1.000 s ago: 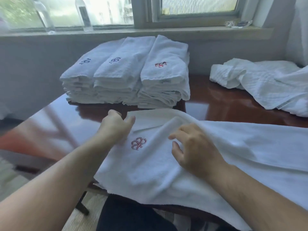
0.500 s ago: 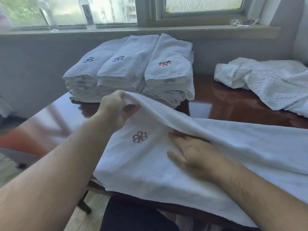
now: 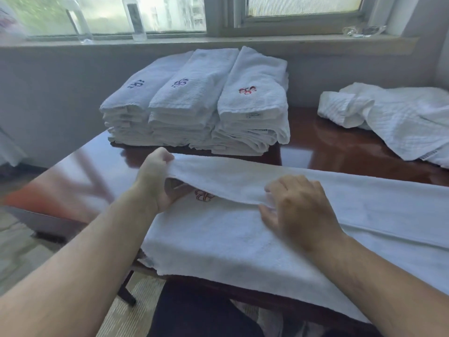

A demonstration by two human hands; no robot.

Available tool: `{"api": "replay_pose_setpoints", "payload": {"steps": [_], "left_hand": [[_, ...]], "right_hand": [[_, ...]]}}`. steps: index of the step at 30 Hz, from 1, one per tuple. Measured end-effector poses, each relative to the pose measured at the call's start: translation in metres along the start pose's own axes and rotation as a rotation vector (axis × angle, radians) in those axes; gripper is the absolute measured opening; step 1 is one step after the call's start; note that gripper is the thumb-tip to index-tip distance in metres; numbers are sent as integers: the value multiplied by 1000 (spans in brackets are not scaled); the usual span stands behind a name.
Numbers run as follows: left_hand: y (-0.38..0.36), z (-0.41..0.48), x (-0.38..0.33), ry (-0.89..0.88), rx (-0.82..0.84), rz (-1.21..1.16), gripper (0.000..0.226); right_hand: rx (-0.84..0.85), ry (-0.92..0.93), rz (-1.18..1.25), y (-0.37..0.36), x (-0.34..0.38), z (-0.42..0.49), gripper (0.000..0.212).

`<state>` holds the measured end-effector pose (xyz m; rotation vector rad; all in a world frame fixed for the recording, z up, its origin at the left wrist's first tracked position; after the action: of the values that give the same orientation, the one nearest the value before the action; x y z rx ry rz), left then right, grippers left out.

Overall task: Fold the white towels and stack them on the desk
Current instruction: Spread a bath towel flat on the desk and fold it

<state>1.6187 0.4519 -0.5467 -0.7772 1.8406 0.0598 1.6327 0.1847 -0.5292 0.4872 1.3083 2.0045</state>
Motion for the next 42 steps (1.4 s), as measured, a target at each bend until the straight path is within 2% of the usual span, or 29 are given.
{"api": "replay_pose_setpoints", "payload": {"steps": [3, 6, 8, 13, 20, 23, 26, 29, 32, 35, 39, 42], "left_hand": [[-4, -3, 1, -96, 171, -95, 37], [-1, -2, 8, -89, 255, -202, 51], [2, 1, 9, -93, 235, -195, 51], [3, 4, 8, -134, 175, -130, 36], [8, -2, 8, -152, 102, -145, 45], [19, 1, 2, -119, -64, 17, 43], [35, 1, -8, -130, -226, 320, 13], [42, -7, -14, -241, -333, 757, 12], [41, -14, -16, -331, -418, 980, 10], [37, -15, -17, -332, -432, 1112, 24], [26, -27, -10, -397, -475, 1337, 42], [6, -46, 4, -629, -459, 1517, 56]], "right_hand": [[-38, 41, 106, 0, 0, -3, 20], [-63, 18, 197, 1, -2, -6, 20], [-83, 33, 171, 0, -2, -5, 9], [-173, 62, 214, 2, -4, -7, 9], [-247, 182, 235, 12, 4, -12, 10], [-246, 226, 256, 12, 5, -13, 12], [-242, 264, 271, 10, 6, -13, 14], [-250, 256, 278, 9, 5, -14, 15], [-223, 256, 274, 9, 5, -13, 13], [-145, 293, 233, 8, 6, -14, 10], [-44, 75, 210, 3, -9, -21, 32], [-53, -2, 224, 3, -16, -29, 36]]}}
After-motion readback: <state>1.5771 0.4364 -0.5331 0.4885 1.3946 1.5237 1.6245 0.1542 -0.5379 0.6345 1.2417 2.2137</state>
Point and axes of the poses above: each hand's wrist, its own z-axis towards the middle knuckle, its own y-axis out of the back of the hand, x = y × z, the point moved 6 cm from there along z, towards the middle knuckle, and after that the axes turned 8 degrees about y, right-handed, at the moved point
